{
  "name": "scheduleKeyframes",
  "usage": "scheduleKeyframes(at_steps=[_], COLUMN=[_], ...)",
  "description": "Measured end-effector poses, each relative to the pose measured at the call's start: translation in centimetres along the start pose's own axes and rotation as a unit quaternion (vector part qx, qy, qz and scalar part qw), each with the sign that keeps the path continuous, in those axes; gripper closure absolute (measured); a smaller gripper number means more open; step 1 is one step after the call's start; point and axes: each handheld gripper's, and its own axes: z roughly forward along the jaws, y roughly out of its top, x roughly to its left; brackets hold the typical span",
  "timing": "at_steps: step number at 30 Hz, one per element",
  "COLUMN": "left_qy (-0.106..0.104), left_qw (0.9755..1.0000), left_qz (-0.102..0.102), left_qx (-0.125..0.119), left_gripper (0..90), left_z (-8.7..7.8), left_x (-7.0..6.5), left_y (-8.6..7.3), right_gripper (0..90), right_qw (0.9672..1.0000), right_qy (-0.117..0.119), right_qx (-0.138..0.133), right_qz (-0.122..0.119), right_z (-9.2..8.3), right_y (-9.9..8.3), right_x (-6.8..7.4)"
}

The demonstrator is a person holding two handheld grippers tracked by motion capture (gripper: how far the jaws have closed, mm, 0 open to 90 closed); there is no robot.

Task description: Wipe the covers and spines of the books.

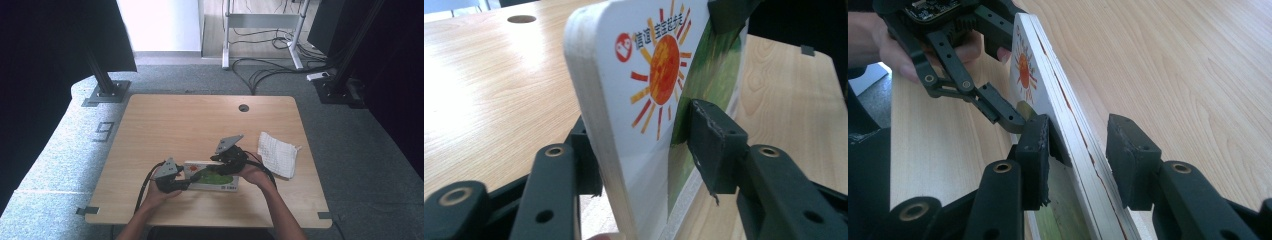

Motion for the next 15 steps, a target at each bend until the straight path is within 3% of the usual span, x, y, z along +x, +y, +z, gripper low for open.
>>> scheduleKeyframes(at_steps=[7, 15], left_qy=[-0.015, -0.04], left_qw=[0.9998, 0.999], left_qz=[0.01, 0.013], left_qx=[-0.007, -0.014], left_gripper=[62.3, 74.9], left_z=[-0.25, -0.56], left_x=[-0.55, -0.68], left_y=[0.15, 0.23], right_gripper=[57.9, 49.3], right_qw=[0.9999, 0.9998], right_qy=[0.005, -0.006], right_qx=[-0.005, -0.019], right_qz=[-0.007, -0.009], right_z=[-0.39, -0.68], right_y=[-0.07, 0.02], right_x=[0.18, 0.34])
